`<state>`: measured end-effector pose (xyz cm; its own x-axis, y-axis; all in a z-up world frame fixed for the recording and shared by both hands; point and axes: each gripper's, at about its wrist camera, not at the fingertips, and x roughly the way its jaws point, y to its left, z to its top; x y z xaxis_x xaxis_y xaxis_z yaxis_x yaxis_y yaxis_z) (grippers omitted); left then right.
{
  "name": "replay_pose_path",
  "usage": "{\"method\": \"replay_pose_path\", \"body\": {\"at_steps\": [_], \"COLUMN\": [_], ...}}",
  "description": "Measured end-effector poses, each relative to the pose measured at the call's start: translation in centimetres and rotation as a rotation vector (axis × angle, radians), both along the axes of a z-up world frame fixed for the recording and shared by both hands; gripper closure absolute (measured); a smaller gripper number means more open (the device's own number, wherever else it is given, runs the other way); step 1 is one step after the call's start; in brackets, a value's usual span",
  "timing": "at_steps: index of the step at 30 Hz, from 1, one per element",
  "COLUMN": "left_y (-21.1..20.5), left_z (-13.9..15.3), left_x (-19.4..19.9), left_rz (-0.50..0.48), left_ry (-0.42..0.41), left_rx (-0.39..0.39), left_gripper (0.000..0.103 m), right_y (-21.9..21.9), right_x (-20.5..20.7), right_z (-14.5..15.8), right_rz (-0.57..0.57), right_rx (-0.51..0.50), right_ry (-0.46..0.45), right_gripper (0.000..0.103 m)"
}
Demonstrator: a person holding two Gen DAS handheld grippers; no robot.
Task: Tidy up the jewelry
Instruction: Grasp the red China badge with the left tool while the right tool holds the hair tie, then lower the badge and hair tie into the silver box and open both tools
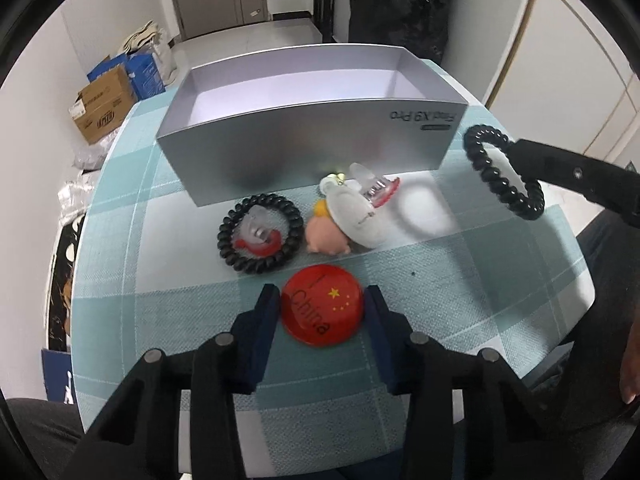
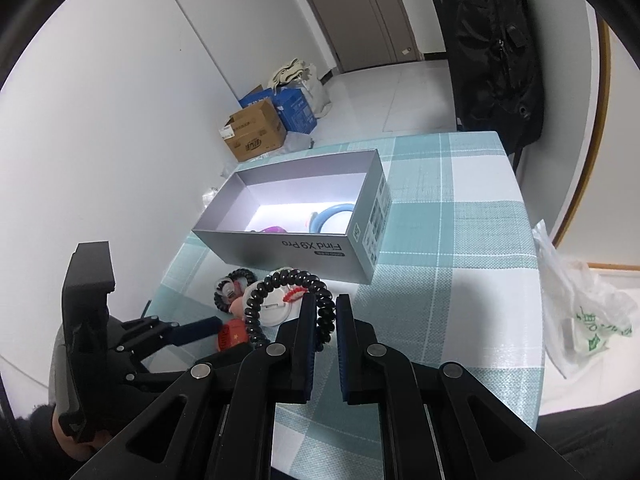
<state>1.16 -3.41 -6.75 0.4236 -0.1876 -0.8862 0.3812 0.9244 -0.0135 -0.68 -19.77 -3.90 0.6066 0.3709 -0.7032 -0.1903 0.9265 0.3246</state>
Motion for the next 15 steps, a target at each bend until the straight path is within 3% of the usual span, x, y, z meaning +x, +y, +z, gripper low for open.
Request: {"method": "replay_pose_path", "body": {"at_steps": [4,15], "left_y": [0.5,1.9], "left_z": [0.2,4.8], "left_x": [0.0,0.0], "left_rz": [-0.006,0.02], "left_ry": [0.017,-0.067], "left_rx": [-0.048,-0.22], "left_gripper": [0.065,0.065], "right_y": [-0.1,0.4], "right_x": [0.2,0.5], "right_z": [0.0,2.2], "right_rz": [0.0,0.034], "right_rx": [0.006,0.054], "right_ry": [-0.006,-0.086], "right_gripper": [0.094,0.095]}}
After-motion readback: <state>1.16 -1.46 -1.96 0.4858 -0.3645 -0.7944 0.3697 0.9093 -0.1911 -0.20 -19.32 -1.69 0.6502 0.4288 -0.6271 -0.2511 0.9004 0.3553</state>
